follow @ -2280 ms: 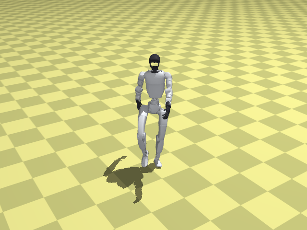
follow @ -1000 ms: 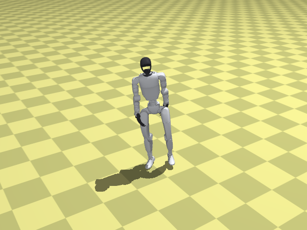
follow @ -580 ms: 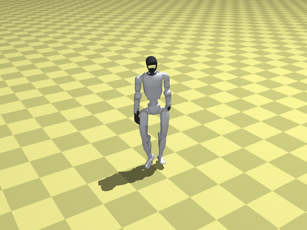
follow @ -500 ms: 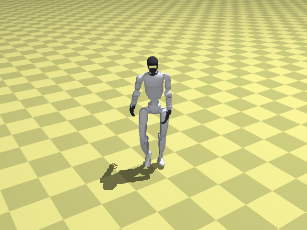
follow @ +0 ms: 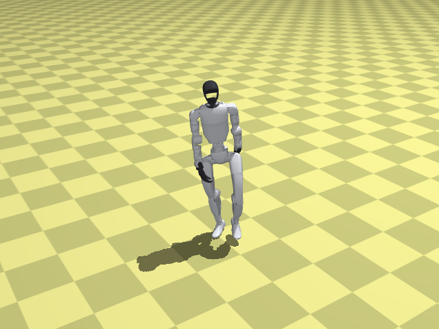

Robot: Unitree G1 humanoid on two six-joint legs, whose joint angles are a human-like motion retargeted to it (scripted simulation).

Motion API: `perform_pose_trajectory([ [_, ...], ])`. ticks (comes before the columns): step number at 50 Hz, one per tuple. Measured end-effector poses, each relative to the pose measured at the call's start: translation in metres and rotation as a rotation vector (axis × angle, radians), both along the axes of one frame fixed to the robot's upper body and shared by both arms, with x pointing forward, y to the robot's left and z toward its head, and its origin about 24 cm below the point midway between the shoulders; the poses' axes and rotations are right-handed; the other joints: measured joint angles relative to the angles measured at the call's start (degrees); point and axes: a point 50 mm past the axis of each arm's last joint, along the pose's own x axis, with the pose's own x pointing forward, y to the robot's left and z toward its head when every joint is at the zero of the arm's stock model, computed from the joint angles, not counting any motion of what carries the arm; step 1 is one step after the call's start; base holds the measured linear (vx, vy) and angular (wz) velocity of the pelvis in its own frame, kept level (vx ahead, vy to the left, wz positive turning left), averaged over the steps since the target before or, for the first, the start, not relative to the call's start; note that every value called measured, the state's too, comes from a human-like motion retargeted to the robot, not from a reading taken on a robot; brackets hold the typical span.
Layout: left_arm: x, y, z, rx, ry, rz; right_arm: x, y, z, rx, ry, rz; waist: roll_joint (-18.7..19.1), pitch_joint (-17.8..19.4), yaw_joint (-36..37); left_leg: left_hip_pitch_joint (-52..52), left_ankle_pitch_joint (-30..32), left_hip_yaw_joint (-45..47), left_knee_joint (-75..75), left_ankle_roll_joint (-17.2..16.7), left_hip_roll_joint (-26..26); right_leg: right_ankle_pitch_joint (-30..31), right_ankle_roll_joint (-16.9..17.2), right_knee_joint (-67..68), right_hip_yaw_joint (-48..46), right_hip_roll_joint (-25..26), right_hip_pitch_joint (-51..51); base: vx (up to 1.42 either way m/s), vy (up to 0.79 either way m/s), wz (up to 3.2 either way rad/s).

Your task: In place motions

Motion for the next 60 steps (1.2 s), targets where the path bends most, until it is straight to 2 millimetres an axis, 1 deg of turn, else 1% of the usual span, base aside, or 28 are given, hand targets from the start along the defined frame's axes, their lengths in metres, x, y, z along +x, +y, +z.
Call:
perform_pose_trajectory([
  [2,-0.023,0.005,0.006,0.040,0.084,0.055,0.068,0.014,0.031,0.095,-0.240,0.103,-1.8,2.6,3.4,-8.6,-3.3,-2.0,9.8,0.4,-4.0,1.9,-0.2,-0.6,0.7,-2.0,-1.6,-0.33,-0.13,-0.34],
  [5,-0.054,0.006,0.016,0.034,0.184,0.110,0.132,0.023,0.082,0.123,-0.564,0.255,-4.4,4.9,8.6,-16.6,-8.2,2.6,19.3,1.8,-0.9,2.3,-1.1,0.1,3.3,-4.8,-3.3,-0.08,0.01,-0.46],
  [8,-0.070,0.004,0.021,0.040,0.208,0.173,0.158,0.029,0.112,0.060,-0.800,0.342,-5.2,3.8,8.5,-20.2,-10.2,3.5,22.4,2.2,-0.5,2.4,-1.5,0.9,3.2,-5.7,-4.9,0.02,0.00,0.17],
  [11,-0.072,0.001,0.021,0.070,0.203,0.235,0.157,0.029,0.114,0.001,-0.877,0.387,-4.5,2.5,6.6,-17.4,-10.5,2.2,20.1,0.7,-0.3,2.3,-1.5,0.9,1.6,-5.0,-4.2,0.06,-0.02,0.39],
  [13,-0.066,0.000,0.019,0.083,0.186,0.254,0.139,0.026,0.096,-0.031,-0.818,0.402,-3.4,1.2,4.4,-12.8,-10.6,0.6,15.7,-0.1,-0.6,1.9,-1.3,0.7,-0.5,-3.9,-3.0,0.14,0.00,0.73],
  [16,-0.049,0.003,0.013,0.072,0.136,0.227,0.082,0.012,0.047,-0.055,-0.577,0.359,-2.6,-1.2,0.7,-1.1,-11.2,-2.2,2.1,-0.9,-2.7,0.6,-0.8,1.6,-4.1,-2.6,-1.2,0.22,-0.02,0.87],
  [19,-0.015,0.003,0.003,0.039,0.029,0.151,-0.005,-0.010,0.000,-0.086,-0.197,0.270,-1.0,-2.1,-2.1,15.2,-13.1,-8.4,-20.0,-2.1,-5.7,-0.6,-1.0,3.9,-6.4,-0.2,0.4,0.12,0.03,0.48],
  [20,-0.001,0.002,0.000,0.029,-0.014,0.117,-0.039,-0.019,-0.010,-0.097,-0.047,0.237,-0.3,-2.2,-2.9,21.0,-15.6,-10.9,-28.3,-1.9,-6.4,-0.8,-1.1,5.0,-6.9,0.8,1.0,0.09,0.07,0.07],
  [21,0.012,0.000,-0.003,0.026,-0.059,0.075,-0.075,-0.031,-0.015,-0.117,0.112,0.201,0.7,-2.5,-3.2,25.6,-18.5,-8.5,-34.6,-0.3,-5.3,-0.2,-1.2,6.5,-6.8,2.0,1.1,0.13,0.11,0.06],
  [23,0.039,-0.006,-0.008,0.004,-0.149,-0.012,-0.147,-0.054,-0.014,-0.173,0.425,0.116,2.9,-4.3,-7.2,31.6,-18.9,-5.8,-45.1,2.1,-3.9,3.9,-1.4,10.3,-9.4,3.2,0.6,0.11,0.20,0.73],
  [25,0.087,-0.013,-0.010,-0.048,-0.282,-0.100,-0.195,-0.073,-0.003,-0.260,0.647,-0.004,6.4,-5.4,-12.0,29.4,-16.5,-11.2,-48.3,1.1,-0.9,14.9,-1.8,20.2,-12.9,2.5,-5.7,-0.36,0.32,0.78],
  [27,0.160,-0.017,-0.004,-0.057,-0.496,-0.191,-0.208,-0.091,0.004,-0.360,0.675,-0.172,9.0,-2.8,-12.8,25.8,-16.9,-10.1,-47.9,0.4,1.8,24.3,-2.2,36.5,-9.3,0.2,-17.9,-0.73,0.30,-0.33],
  [28,0.194,-0.017,0.002,-0.044,-0.615,-0.241,-0.214,-0.099,0.007,-0.415,0.657,-0.264,9.2,-0.4,-15.3,25.5,-16.3,-13.2,-48.1,1.1,0.8,28.0,-2.1,43.3,-3.1,1.2,-24.0,-0.52,0.27,0.09],
  [30,0.247,-0.011,0.020,-0.039,-0.823,-0.370,-0.236,-0.109,0.014,-0.490,0.646,-0.462,10.7,3.0,-17.6,26.3,-15.9,-11.3,-48.4,1.1,2.3,24.1,-3.5,55.1,-0.1,1.1,-31.4,-0.19,0.21,0.19],
  [32,0.288,0.005,0.041,-0.036,-0.963,-0.500,-0.247,-0.108,0.017,-0.477,0.668,-0.635,11.3,5.1,-20.5,26.2,-15.7,-10.9,-47.7,1.6,2.9,18.4,-6.1,62.2,-1.2,-1.9,-35.1,-0.15,0.08,0.32],
  [35,0.306,0.020,0.052,0.095,-1.010,-0.528,-0.246,-0.106,0.015,-0.524,0.630,-0.743,11.9,5.7,-22.6,24.9,-15.5,-12.9,-46.2,1.8,4.3,17.7,-6.4,63.6,0.4,0.1,-37.6,-0.07,-0.03,-0.14],
  [38,0.300,0.007,0.047,0.126,-1.022,-0.467,-0.243,-0.101,0.011,-0.520,0.578,-0.748,11.3,3.4,-19.1,25.0,-16.1,-11.0,-46.4,2.0,3.9,18.4,-4.1,57.9,1.4,1.6,-34.6,0.15,-0.08,-0.63],
  [40,0.283,0.006,0.038,0.063,-1.015,-0.455,-0.238,-0.096,0.009,-0.500,0.582,-0.692,9.8,2.4,-17.4,26.6,-17.2,-9.6,-46.5,1.8,2.8,19.1,-3.2,50.8,2.0,2.5,-29.1,0.28,-0.13,-0.66],
  [43,0.213,0.007,0.006,0.037,-0.799,-0.353,-0.212,-0.089,0.002,-0.478,0.564,-0.540,7.6,0.7,-13.8,28.7,-20.3,-5.3,-43.6,1.1,1.0,20.9,-2.0,34.3,2.6,3.3,-16.9,0.41,-0.12,-0.85],
  [45,0.152,0.008,-0.009,0.054,-0.630,-0.245,-0.172,-0.077,-0.006,-0.450,0.499,-0.419,6.2,1.2,-12.5,27.8,-20.7,-5.1,-37.1,1.5,-0.4,10.1,-0.3,20.8,4.5,4.9,-7.4,0.31,-0.16,-0.34],
  [47,0.089,0.014,-0.015,0.063,-0.452,-0.130,-0.109,-0.055,-0.012,-0.379,0.349,-0.284,3.2,2.3,-10.4,21.9,-14.5,1.7,-21.2,1.5,0.7,-0.6,-2.6,10.8,-4.2,1.4,0.0,0.19,-0.20,-0.30],
  [48,0.061,0.018,-0.014,0.069,-0.357,-0.073,-0.069,-0.040,-0.010,-0.311,0.248,-0.210,1.8,2.6,-9.0,15.5,-8.2,3.2,-9.8,0.7,3.5,-1.1,-3.0,6.8,-3.7,0.6,0.5,0.09,-0.24,-0.86],
  [49,0.034,0.019,-0.011,0.078,-0.263,-0.017,-0.029,-0.024,-0.005,-0.220,0.146,-0.136,0.3,2.6,-5.7,8.4,-3.0,3.3,-1.1,2.0,4.8,-1.0,-3.0,5.2,-1.4,0.2,-0.4,0.02,-0.23,-1.59],
  [50,0.007,0.018,-0.006,0.088,-0.168,0.038,0.010,-0.006,0.005,-0.123,0.045,-0.055,-1.2,2.5,-1.5,1.0,1.7,2.7,6.3,4.3,5.2,-0.5,-2.7,4.9,1.9,0.0,-1.9,-0.15,-0.18,-1.31],
  [52,-0.026,0.008,0.003,0.088,-0.027,0.173,0.089,0.025,0.042,0.087,-0.193,0.128,-1.6,6.7,0.1,-9.8,-5.9,3.4,23.2,8.1,7.0,0.3,-2.2,6.5,3.2,-1.6,-3.1,-0.31,-0.12,-0.70],
  [55,-0.068,-0.015,0.018,0.072,0.162,0.379,0.171,0.057,0.120,0.216,-0.605,0.347,-5.6,10.8,5.4,-23.0,-10.6,6.6,36.9,9.4,8.6,2.1,-3.9,5.5,7.0,-4.6,-4.5,-0.29,-0.05,-0.82],
  [58,-0.089,-0.029,0.025,0.090,0.174,0.504,0.204,0.070,0.178,0.146,-0.990,0.459,-9.4,9.8,7.3,-33.9,-12.1,9.5,42.7,8.4,5.2,2.4,-3.5,4.9,7.8,-8.6,-6.3,0.02,0.03,-0.13],
  [60,-0.100,-0.031,0.030,0.100,0.180,0.538,0.214,0.062,0.202,0.025,-1.185,0.505,-11.1,8.7,10.4,-35.8,-12.0,11.5,41.3,6.0,4.5,2.8,-2.9,5.3,10.4,-10.5,-8.5,0.17,0.09,-0.34],
])
